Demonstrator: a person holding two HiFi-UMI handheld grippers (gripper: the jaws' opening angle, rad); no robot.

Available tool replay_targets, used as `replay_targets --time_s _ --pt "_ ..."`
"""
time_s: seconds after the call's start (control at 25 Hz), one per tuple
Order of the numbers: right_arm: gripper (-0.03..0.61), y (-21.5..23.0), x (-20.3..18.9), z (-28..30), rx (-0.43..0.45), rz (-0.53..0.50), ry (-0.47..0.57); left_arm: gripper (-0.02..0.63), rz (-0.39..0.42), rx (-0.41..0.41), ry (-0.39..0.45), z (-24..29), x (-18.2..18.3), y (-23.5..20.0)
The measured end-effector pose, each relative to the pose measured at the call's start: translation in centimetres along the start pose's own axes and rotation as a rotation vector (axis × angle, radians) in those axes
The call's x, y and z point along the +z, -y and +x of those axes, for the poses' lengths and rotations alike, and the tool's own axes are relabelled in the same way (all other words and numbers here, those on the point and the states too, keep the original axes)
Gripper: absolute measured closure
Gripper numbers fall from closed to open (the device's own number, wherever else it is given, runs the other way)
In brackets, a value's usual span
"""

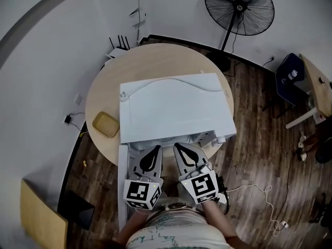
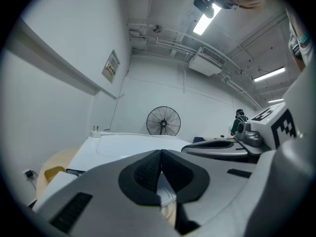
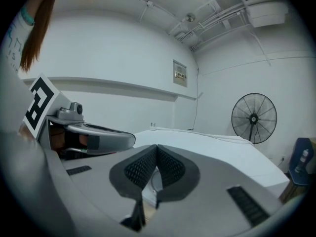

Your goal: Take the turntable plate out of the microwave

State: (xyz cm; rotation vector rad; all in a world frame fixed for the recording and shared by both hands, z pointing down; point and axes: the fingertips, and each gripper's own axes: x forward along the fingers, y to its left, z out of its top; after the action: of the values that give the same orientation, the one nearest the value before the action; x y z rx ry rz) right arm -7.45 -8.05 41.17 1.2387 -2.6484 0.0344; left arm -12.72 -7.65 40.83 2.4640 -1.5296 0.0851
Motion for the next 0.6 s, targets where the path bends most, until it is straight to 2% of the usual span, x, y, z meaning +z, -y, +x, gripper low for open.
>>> replay_targets --time_s 0.28,0.6 --pt "0.588 0.2 -2.2 1.0 0.022 0.039 -0.040 0.600 -0.014 0.035 -0.043 0.2 -2.2 -1.1" --pt "0.588 1.6 -6.6 2.1 -0.007 0.025 -0.098 0.601 -0.034 0.061 -0.105 1.2 -5.7 -2.1"
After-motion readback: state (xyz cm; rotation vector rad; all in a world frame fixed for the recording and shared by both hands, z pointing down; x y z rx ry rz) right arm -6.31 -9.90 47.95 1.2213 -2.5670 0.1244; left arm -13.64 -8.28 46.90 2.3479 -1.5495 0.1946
